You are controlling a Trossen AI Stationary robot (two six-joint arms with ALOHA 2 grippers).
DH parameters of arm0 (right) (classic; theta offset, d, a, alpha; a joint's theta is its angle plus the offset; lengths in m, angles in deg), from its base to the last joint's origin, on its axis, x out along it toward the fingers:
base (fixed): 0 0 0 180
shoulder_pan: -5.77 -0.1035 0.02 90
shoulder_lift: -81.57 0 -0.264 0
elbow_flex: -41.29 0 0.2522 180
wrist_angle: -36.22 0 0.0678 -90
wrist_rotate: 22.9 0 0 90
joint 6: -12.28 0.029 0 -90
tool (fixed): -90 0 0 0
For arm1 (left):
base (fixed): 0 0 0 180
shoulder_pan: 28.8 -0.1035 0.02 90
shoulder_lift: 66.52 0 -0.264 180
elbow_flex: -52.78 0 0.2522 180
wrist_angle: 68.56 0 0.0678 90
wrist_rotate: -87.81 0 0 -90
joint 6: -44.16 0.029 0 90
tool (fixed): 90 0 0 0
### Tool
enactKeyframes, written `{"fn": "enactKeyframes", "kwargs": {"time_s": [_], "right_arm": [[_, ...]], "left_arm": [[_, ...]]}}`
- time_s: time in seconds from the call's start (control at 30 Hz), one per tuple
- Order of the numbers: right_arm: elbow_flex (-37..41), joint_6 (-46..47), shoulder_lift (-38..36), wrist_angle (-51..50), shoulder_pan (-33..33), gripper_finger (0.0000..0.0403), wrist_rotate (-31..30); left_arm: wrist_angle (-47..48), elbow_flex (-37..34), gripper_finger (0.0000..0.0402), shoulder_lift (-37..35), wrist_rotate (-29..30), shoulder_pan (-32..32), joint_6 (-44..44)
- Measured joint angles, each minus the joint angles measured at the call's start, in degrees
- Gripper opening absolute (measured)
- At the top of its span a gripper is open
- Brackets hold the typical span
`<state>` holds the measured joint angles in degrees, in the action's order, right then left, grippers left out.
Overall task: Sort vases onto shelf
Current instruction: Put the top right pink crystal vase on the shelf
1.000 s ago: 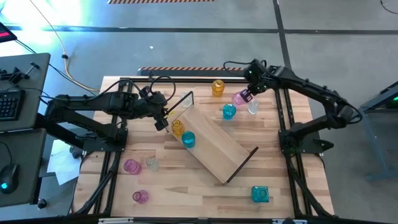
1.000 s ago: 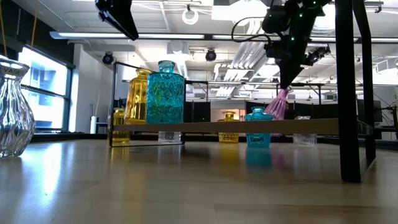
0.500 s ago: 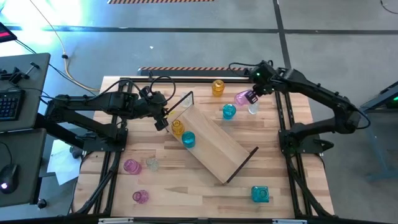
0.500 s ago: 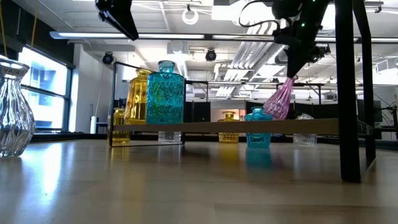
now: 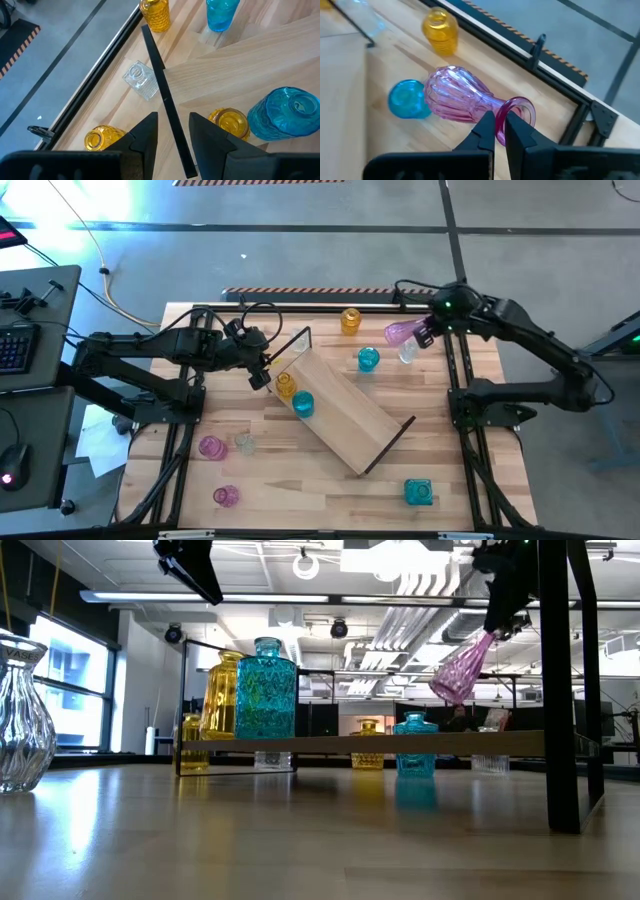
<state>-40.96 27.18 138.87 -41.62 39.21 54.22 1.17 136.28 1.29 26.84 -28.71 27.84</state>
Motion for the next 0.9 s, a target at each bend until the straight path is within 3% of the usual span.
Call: {"fn": "enactKeyframes", "kwargs": {"time_s": [0.23,0.53,0.9], "right_arm": [[0.00,2.92,-0.55,0.63,-6.75,0.0000,2.14],[-0.02,6.82,0.45,8.58,-19.59,0.0000,2.09],[-1.54,8.65,8.45,10.37,-29.36,0.0000,-2.33]], "left_arm": [[0.00,0.00,0.0104,0.00,0.00,-0.01,0.00],[-0.01,0.00,0.0104,0.00,0.00,-0.01,0.00],[-0.01,0.00,0.0104,0.00,0.00,0.00,0.00]]}}
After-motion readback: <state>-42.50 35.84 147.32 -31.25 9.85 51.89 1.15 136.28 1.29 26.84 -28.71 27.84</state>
